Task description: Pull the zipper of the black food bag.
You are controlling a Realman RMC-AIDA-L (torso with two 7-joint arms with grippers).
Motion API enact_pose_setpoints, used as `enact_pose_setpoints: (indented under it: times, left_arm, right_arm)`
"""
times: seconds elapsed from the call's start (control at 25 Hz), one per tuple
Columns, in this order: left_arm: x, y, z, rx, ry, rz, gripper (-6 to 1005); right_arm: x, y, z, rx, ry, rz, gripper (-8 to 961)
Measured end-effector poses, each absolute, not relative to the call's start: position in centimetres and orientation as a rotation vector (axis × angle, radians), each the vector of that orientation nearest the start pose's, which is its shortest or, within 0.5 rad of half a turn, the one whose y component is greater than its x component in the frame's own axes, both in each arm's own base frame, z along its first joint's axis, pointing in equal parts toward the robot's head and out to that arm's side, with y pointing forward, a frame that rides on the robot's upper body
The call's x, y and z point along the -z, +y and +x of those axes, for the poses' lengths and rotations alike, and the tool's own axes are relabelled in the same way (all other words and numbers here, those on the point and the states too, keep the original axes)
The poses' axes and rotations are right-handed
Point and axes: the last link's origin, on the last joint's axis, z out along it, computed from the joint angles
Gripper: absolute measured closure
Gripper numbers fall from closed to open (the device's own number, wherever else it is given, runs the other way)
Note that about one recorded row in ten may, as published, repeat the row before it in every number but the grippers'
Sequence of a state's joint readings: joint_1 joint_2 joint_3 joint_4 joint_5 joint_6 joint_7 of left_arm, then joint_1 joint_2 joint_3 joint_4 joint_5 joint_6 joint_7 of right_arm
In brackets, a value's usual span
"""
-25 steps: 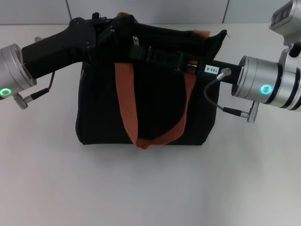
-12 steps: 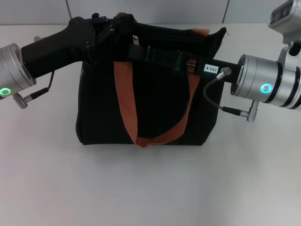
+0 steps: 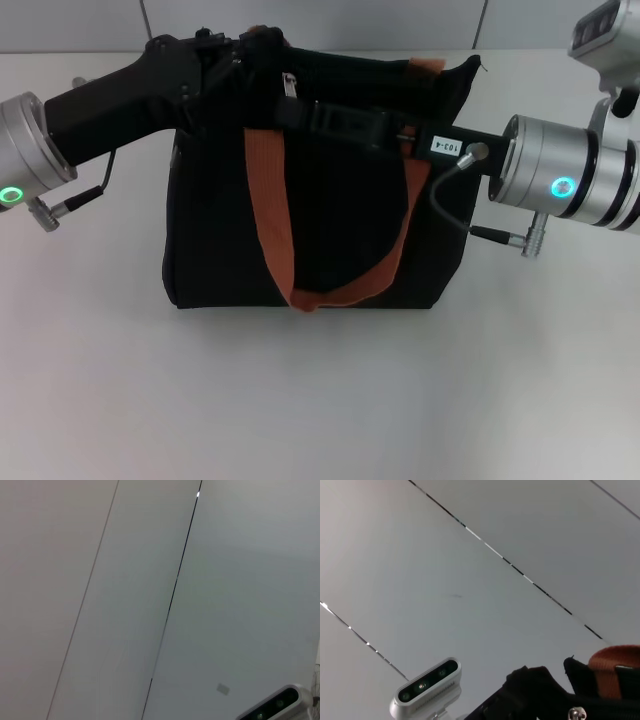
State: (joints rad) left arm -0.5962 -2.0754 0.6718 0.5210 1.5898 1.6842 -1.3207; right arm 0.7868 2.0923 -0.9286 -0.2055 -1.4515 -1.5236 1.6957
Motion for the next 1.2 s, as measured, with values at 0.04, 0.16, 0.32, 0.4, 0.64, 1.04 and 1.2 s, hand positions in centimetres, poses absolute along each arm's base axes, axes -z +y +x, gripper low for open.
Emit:
enact_pose_setpoints:
  times: [0.04,0.16,0.32,0.4,0.64,1.04,1.2]
  left_arm:
    - [-2.15,34.59,-20.63,1.332,-0.497,-2.507,946]
    - [-2.13,34.58,-20.64,1.332,-0.497,-2.507,945]
    - [-2.07,34.55,-20.61,1.331,-0.497,-2.511,944]
    - [-2.06,34.55,-20.61,1.331,-0.498,-2.511,944]
    - [-2.02,34.56,-20.76,1.325,-0.506,-2.506,943]
    - [-2.03,34.43,-20.90,1.326,-0.510,-2.505,941]
    - [-2.13,34.36,-20.91,1.332,-0.507,-2.503,940]
  right_arm:
    - [5.95,35.25,16.15,-1.371,1.314,-2.647,607]
    - [5.93,35.27,16.15,-1.371,1.311,-2.647,664]
    - [5.82,35.33,16.22,-1.382,1.316,-2.633,739]
    - [5.77,35.38,16.22,-1.392,1.322,-2.622,777]
    - [5.69,35.47,16.16,-1.410,1.329,-2.607,905]
    - [5.56,35.31,16.65,-1.412,1.419,-2.578,952]
    - [5.49,35.30,16.86,-1.410,1.436,-2.569,952]
